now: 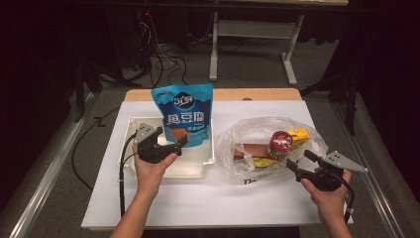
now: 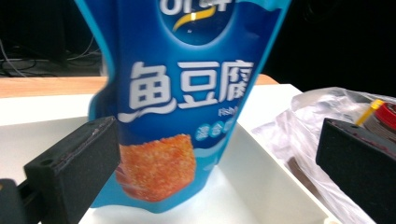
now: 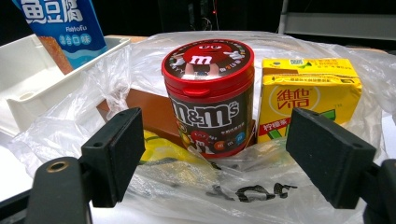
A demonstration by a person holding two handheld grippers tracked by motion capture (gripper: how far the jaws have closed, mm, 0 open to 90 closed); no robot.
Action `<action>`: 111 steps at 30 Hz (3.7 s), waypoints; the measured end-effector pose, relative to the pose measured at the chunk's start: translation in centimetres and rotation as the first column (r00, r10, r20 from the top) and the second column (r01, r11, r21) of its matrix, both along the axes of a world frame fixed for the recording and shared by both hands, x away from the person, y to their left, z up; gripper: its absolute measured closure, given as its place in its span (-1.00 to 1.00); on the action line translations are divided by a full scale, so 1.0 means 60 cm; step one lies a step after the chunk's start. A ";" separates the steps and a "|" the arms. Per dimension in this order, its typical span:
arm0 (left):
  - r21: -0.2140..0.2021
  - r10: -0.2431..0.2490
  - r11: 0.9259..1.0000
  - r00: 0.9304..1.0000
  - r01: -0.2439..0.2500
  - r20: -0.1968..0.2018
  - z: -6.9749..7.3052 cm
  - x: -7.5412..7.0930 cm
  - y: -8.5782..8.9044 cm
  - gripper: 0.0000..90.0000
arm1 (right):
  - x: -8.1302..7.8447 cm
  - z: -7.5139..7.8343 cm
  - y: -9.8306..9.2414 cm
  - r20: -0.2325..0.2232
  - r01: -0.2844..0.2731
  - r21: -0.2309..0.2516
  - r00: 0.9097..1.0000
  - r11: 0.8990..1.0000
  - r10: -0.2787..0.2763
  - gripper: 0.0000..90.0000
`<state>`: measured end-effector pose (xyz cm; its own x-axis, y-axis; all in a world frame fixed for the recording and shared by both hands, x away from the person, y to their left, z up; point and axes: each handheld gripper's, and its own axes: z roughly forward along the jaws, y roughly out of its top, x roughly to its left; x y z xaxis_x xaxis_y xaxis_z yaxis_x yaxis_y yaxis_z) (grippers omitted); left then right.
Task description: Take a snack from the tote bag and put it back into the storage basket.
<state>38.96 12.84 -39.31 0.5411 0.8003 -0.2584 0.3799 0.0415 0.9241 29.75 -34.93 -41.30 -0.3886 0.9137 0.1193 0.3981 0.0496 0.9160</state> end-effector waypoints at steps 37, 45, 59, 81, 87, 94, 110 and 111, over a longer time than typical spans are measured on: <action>0.065 -0.099 0.993 0.994 0.101 -0.043 -0.033 -0.060 -0.033 -0.98 | 0.077 -0.005 0.072 -0.111 0.103 -0.060 0.988 0.993 -0.109 -0.64; 0.062 -0.108 0.992 0.993 0.111 -0.048 -0.037 -0.060 -0.038 -0.98 | 0.092 -0.016 0.084 -0.112 0.130 -0.082 0.984 0.988 -0.139 -0.64; 0.073 -0.120 0.990 0.991 0.124 -0.055 -0.043 -0.060 -0.044 -0.97 | 0.110 -0.042 0.093 -0.101 0.153 -0.081 0.982 0.985 -0.161 -0.54; 0.091 -0.134 0.986 0.990 0.138 -0.047 -0.046 -0.065 -0.056 -0.95 | 0.096 -0.017 0.089 -0.042 0.130 -0.056 0.990 0.990 -0.132 -0.43; 0.087 -0.148 0.985 0.988 0.151 -0.037 -0.045 -0.069 -0.064 -0.94 | 0.085 -0.001 0.098 -0.027 0.103 -0.044 0.994 0.994 -0.104 -0.43; 0.089 -0.165 0.982 0.986 0.167 -0.033 -0.046 -0.072 -0.073 -0.93 | 0.074 0.017 0.107 -0.017 0.070 -0.019 0.997 0.997 -0.070 -0.43; 0.120 -0.210 0.970 0.978 0.211 -0.018 -0.052 -0.083 -0.108 -0.89 | 0.057 0.039 0.145 0.001 0.008 -0.019 1.000 1.000 -0.008 -0.43; 0.115 -0.223 0.968 0.975 0.224 -0.023 -0.053 -0.085 -0.113 -0.89 | 0.055 0.041 0.150 0.003 -0.002 -0.016 1.000 1.000 0.002 -0.43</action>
